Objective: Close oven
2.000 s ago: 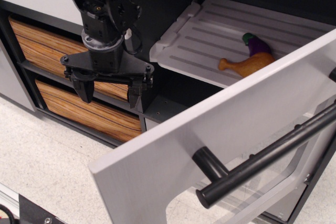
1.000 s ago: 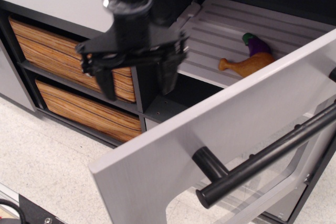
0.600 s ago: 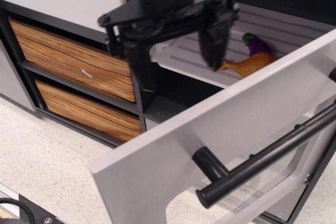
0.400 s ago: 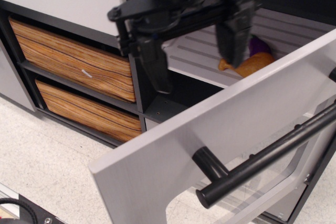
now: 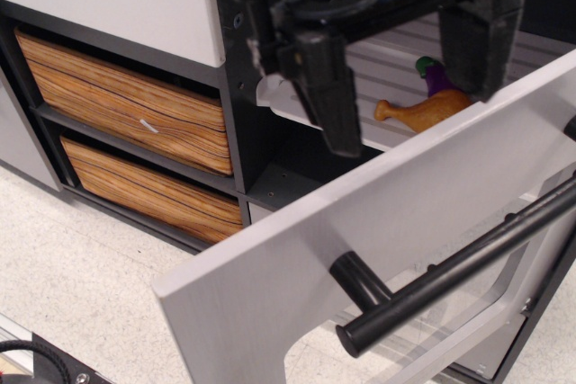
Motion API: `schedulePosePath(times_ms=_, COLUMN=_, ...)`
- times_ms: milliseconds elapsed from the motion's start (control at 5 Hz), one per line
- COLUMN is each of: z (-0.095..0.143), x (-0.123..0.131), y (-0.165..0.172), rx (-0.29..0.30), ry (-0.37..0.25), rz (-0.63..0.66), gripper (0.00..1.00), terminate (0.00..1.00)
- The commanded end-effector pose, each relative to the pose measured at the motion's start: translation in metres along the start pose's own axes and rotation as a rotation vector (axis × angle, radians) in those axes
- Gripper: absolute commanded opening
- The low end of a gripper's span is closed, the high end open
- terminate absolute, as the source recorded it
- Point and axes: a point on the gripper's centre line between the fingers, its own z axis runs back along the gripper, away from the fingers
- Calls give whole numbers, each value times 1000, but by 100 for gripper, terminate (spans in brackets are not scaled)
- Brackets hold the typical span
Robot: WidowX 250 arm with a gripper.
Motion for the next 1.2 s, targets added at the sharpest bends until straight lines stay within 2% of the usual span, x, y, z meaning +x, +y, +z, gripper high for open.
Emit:
schedulePosePath(times_ms=0, z=-22, x=-5, y=-8, rx=-45, ry=29, rz=80, gripper=100, terminate=0)
schedulePosePath(times_ms=200, z=-28, x=4, y=-8, rx=-76, ry=-4, rz=131, gripper=100, terminate=0)
schedulePosePath(times_ms=400, z=-22, x=25, y=-10, rx=-84, ry=-58, rz=155, gripper=100, terminate=0)
schedulePosePath(times_ms=600, z=-2, x=46, y=-11, rx=-98, ry=-83, rz=180, gripper=100, terminate=0)
schedulePosePath(times_ms=800, z=10, x=51, y=-6, rx=-117, ry=-84, rz=147, gripper=100, terminate=0)
schedulePosePath(times_ms=1000, z=-14, x=43, y=4, rx=-66, ry=-35, rz=-1, gripper=100, terminate=0)
